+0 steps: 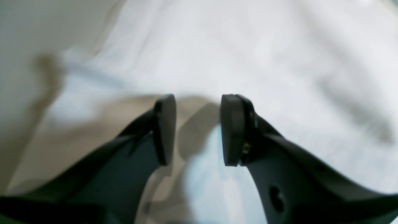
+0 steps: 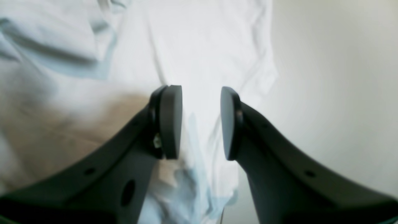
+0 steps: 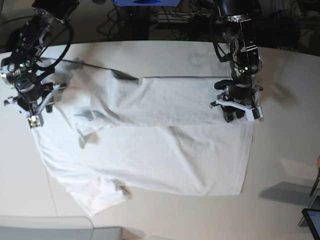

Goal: Fold the T-shirt properly

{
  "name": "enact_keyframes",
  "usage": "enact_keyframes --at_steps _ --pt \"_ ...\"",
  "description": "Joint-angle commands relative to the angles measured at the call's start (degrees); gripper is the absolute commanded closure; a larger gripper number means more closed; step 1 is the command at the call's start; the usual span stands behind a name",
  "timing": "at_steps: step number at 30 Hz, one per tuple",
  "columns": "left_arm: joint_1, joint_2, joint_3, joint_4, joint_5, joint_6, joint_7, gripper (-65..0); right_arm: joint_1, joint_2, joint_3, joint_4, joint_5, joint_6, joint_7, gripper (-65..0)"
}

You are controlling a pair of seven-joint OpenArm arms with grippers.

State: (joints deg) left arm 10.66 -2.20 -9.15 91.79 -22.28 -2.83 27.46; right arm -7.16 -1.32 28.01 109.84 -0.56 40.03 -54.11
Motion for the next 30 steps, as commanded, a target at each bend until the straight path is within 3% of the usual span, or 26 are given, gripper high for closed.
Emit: enact_keyframes --at_steps 1,9,16,23,30 --pt "0.55 -0.22 -1.01 3.02 0.52 -0.2 -1.66 -23.9 0.96 0.22 0.17 0.8 0.51 -0.03 1.32 -20.2" --pt "3.28 -0.4 -6.19 9.53 0.96 -0.55 -1.31 -24.0 0.78 -0.3 -0.1 0.71 0.51 -0.03 1.32 -20.2" --pt "7.94 0.04 -5.05 13.84 0.96 -0.55 -1.22 -24.0 0.78 -0.3 -0.1 0.62 0.51 -0.03 0.88 -20.2" --pt "9.26 -0.48 -3.91 8.48 0.96 -0.55 -1.49 -24.0 -0.01 -0.39 -0.1 0.62 0.6 -0.03 0.96 -20.2" --pt "8.47 -4.0 -4.79 4.87 0.96 -0.55 -1.49 -24.0 -1.24 -0.39 -0.1 0.71 0.6 -0.03 1.05 -20.2"
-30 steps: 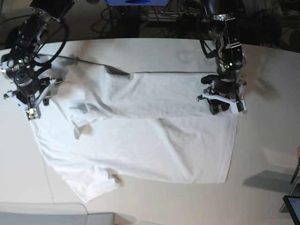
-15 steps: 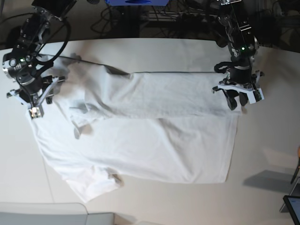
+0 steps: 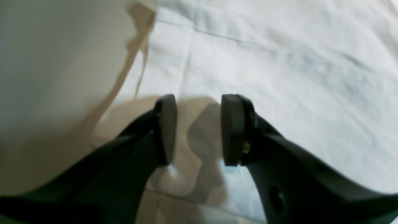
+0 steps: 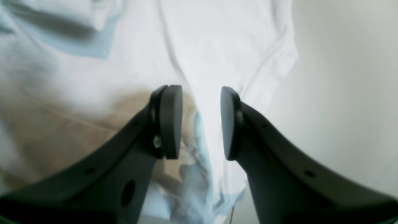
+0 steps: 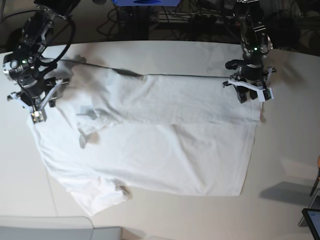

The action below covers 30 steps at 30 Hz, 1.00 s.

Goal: Fold the T-shirt properly

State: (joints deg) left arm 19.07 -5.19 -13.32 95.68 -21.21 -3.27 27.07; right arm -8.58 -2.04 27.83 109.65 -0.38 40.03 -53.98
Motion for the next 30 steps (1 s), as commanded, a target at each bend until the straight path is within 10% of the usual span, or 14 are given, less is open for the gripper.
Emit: enact_keyframes --at_steps 1,30 --pt "0.23 -1.36 -1.05 0.98 -0.11 -0.12 -1.09 -24.0 -0.17 0.33 0.08 0.9 0.51 -0.03 1.01 -20.2" --pt "-0.21 -9.62 -2.63 0.72 -0.72 -0.2 -1.36 -24.0 -3.68 -1.34 -0.01 0.99 0.6 -0.03 1.18 -20.2"
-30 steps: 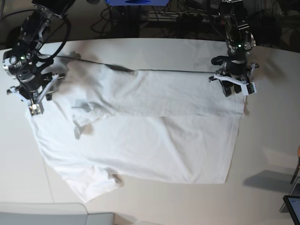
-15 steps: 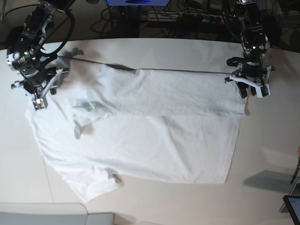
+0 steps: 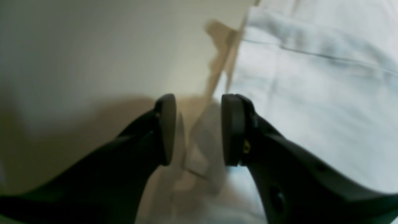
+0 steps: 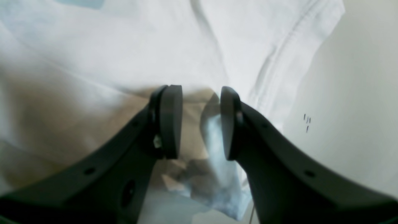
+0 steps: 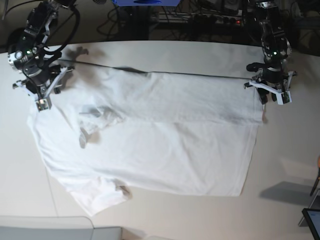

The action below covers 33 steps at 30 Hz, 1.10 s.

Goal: Fold the T-shirt properly

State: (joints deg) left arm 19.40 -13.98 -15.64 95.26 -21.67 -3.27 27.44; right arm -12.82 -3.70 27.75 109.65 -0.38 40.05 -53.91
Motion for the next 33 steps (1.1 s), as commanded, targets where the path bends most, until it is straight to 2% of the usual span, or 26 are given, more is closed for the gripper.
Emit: enact_keyframes --at_steps 1,6,10,14,19,26,33 --pt "0.07 0.04 -0.32 4.21 -0.26 -0.2 -1.46 -24.0 0.56 0.32 0.08 0.99 0.6 -0.05 1.12 -20.2" --pt "1.92 3.65 0.21 11.59 -0.09 -0.12 -1.29 -24.0 0.56 0.32 0.08 0.99 0.6 -0.05 1.12 -20.2" --pt "0.07 6.29 0.39 8.78 0.26 -0.12 -1.2 -24.0 0.56 0.32 0.08 0.99 0.6 -0.05 1.12 -20.2" --pt "-0.98 6.64 0.39 4.3 0.35 -0.12 -1.2 -24.0 0.56 -0.56 0.08 1.17 0.6 -0.05 1.12 -20.2" --pt "-0.98 6.02 0.21 -0.27 0.44 -0.2 -1.2 -24.0 0.56 -0.73 0.08 1.08 0.6 -0.05 1.12 -20.2" --pt "-1.77 0.83 0.21 -5.73 0.44 -0.2 -1.64 -24.0 0.56 -0.73 0.08 1.17 0.6 -0.05 1.12 -20.2" --pt "-2.3 -0.84 -0.05 -4.85 0.44 -0.2 -1.38 -24.0 0.47 -0.82 0.08 1.26 0.6 -0.05 1.12 -20.2"
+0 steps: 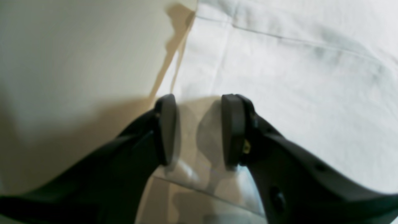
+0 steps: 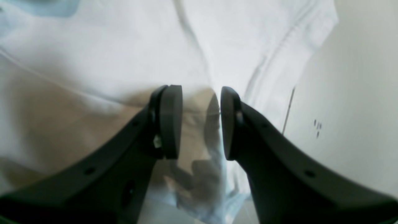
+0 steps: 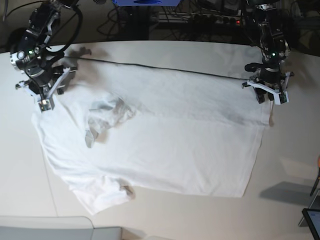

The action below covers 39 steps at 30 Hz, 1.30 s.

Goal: Fold the T-shirt properly

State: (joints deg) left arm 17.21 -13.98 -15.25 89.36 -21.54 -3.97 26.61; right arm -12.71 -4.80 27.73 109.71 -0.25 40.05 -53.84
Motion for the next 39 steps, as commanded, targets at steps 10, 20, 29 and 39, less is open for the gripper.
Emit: enact_keyframes --at_steps 10,20,29,39 --pt "1.91 -0.31 -0.45 3.52 0.22 0.49 -0.46 -24.0 0.71 0.18 0.1 1.28 0.56 -0.05 1.05 -20.2" --pt "6.22 -0.22 -0.54 3.87 -0.13 0.49 -0.72 -24.0 2.12 0.27 0.1 1.28 0.56 -0.05 1.05 -20.2" --pt "12.02 -0.22 -0.71 4.04 -0.31 0.49 -0.9 -24.0 2.12 0.27 0.1 1.28 0.56 -0.05 1.05 -20.2" --pt "17.38 2.33 -0.62 8.7 -0.31 0.49 -0.9 -24.0 2.91 0.27 0.1 1.01 0.56 -0.05 1.05 -20.2"
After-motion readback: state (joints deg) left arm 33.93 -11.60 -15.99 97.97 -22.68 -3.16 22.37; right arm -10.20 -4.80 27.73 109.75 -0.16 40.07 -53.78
